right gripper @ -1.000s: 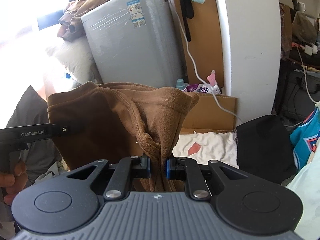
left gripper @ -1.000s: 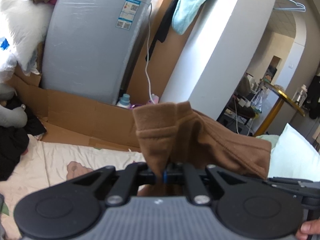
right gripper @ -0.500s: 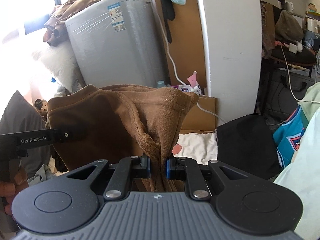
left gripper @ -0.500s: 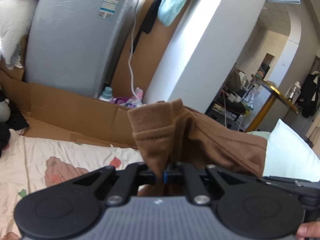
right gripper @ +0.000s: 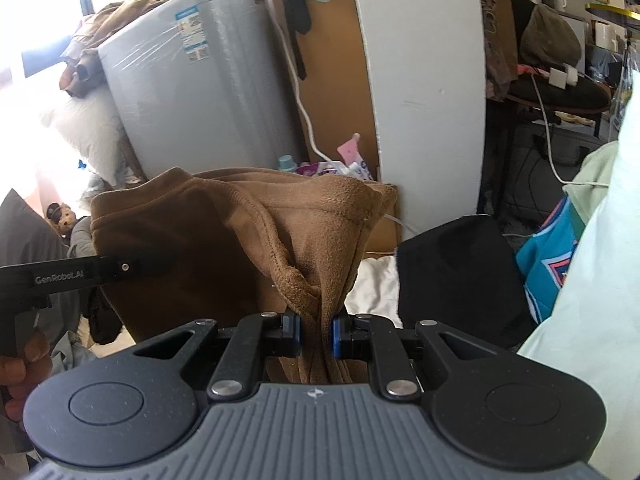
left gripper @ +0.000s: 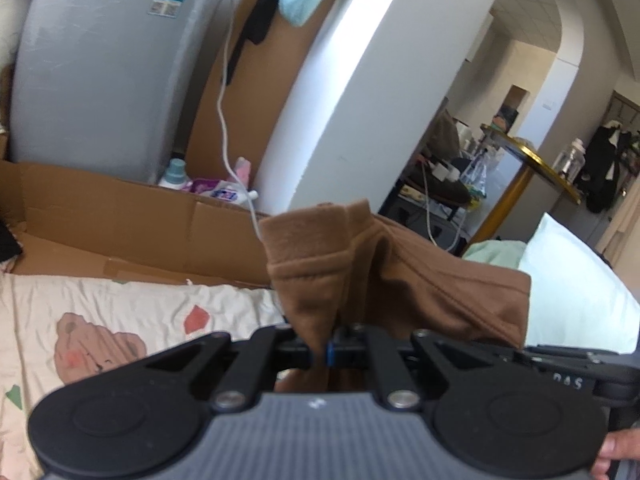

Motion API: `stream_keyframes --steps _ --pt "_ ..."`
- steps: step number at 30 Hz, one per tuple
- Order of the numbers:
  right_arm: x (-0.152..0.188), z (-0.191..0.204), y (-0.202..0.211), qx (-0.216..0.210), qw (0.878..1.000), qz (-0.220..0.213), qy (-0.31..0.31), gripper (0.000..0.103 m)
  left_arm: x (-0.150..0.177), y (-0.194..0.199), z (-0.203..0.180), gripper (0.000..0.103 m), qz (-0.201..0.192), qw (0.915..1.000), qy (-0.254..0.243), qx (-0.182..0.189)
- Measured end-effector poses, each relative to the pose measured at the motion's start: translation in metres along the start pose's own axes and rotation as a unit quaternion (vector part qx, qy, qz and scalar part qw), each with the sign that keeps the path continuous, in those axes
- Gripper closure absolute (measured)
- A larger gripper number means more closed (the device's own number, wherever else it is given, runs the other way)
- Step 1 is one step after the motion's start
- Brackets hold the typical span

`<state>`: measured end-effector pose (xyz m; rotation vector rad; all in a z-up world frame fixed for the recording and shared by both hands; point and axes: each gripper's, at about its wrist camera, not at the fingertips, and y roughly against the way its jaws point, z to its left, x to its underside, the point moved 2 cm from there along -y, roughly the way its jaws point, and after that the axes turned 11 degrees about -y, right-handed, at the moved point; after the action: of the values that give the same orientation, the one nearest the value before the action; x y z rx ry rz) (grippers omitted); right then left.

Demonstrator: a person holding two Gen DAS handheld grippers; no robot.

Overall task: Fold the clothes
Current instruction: 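Carry the lifted brown shirt away from the bed with both tools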

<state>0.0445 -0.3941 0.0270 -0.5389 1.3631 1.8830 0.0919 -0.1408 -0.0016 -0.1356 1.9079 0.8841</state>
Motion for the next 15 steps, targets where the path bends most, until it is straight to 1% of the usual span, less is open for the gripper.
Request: stream_keyframes --steps 5,8,10,13,15 --pt "-0.007 -0.022 -0.004 0.012 1.000 -0.002 -0.022 0.090 -0.001 -0.020 -0.007 0.097 0.008 0.9997 0.007 0.021" --pt "-0.013 -0.035 -0.005 0.019 0.999 -0.009 -0.036 0.090 -0.008 -0.034 -0.014 0.097 0.006 0.9994 -0.001 0.033" --pt "-0.017 -0.043 -0.007 0.025 0.999 -0.015 -0.039 0.090 -0.013 -0.045 -0.021 0.097 0.005 0.9990 -0.018 0.041" --pt "-0.027 -0.060 -0.013 0.031 0.997 -0.016 -0.072 0.090 -0.020 -0.063 -0.028 0.097 0.007 0.9977 -0.028 0.061" --pt "-0.034 -0.067 -0.018 0.044 0.997 -0.025 -0.064 0.090 -0.025 -0.077 -0.031 0.097 0.007 0.9970 -0.029 0.071"
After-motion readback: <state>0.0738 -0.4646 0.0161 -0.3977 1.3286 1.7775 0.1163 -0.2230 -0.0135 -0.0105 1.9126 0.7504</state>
